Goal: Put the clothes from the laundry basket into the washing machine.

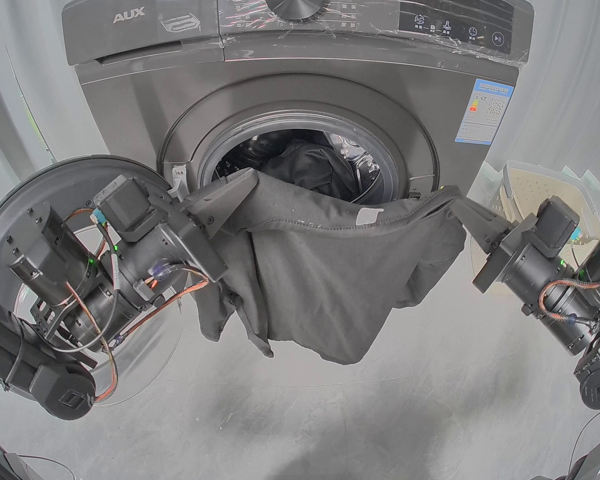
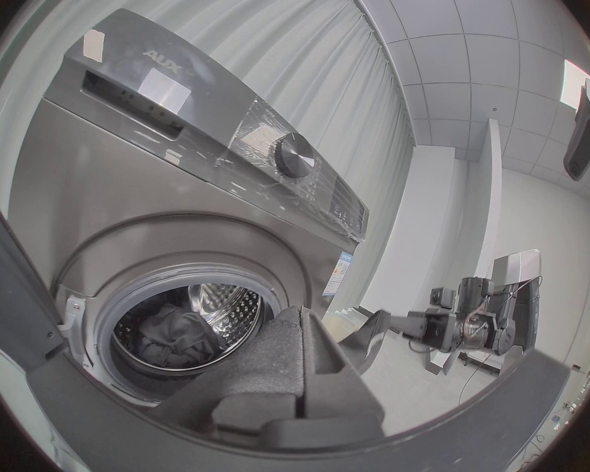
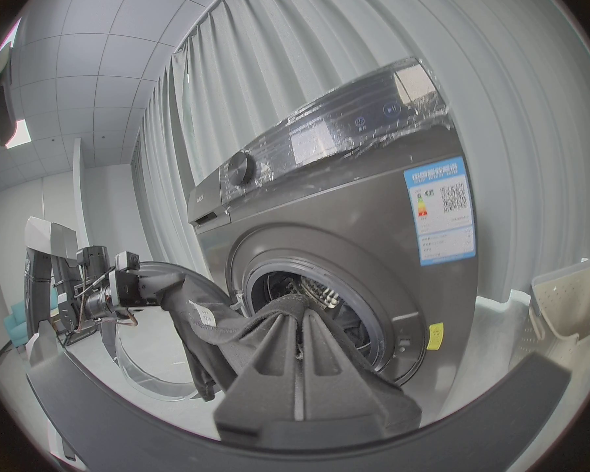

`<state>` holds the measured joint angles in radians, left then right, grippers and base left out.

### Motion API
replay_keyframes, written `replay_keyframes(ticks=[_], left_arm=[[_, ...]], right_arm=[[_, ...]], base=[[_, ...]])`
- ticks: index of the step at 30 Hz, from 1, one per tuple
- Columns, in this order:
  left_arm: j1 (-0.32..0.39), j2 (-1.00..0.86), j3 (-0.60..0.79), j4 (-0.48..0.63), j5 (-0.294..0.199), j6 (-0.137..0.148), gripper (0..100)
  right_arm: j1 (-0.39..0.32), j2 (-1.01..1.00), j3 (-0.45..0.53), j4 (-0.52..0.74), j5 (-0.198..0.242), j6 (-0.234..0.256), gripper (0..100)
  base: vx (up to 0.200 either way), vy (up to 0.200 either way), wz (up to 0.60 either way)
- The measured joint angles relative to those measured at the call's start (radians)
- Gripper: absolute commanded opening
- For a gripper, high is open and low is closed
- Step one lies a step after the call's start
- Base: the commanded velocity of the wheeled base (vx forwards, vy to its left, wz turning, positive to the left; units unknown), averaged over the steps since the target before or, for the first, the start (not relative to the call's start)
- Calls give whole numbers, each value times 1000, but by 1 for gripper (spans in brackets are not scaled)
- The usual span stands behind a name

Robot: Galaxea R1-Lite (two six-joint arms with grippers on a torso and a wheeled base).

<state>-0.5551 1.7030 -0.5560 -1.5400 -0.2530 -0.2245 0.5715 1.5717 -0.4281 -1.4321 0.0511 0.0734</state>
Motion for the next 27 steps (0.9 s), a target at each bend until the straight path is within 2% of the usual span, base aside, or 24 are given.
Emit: replay_keyframes(ticks=[4,12,13,20,23,27], left_arm=[[-24,22,-40,1,0,0,0],[-49,53,-99,3,0,-3,0],[-53,54,-101,2,0,-3,0],[-62,56,-109,1,1,-3,0],[-63,56,-110,0,1,-4,0],[-65,56,-111,-1,0,-3,0]], right_arm=[[46,32,19,-1,-6,26,0],[147,139,35,-6,-45,52,0],[160,154,33,-10,-47,59,100],[225,227,66,-7,-49,76,100],[222,247,108,-10,-50,79,100],[199,261,115,-12,-50,80,100]], base=[[0,0,0],[0,0,0],[0,0,0],[0,0,0],[0,0,0],[0,0,0]])
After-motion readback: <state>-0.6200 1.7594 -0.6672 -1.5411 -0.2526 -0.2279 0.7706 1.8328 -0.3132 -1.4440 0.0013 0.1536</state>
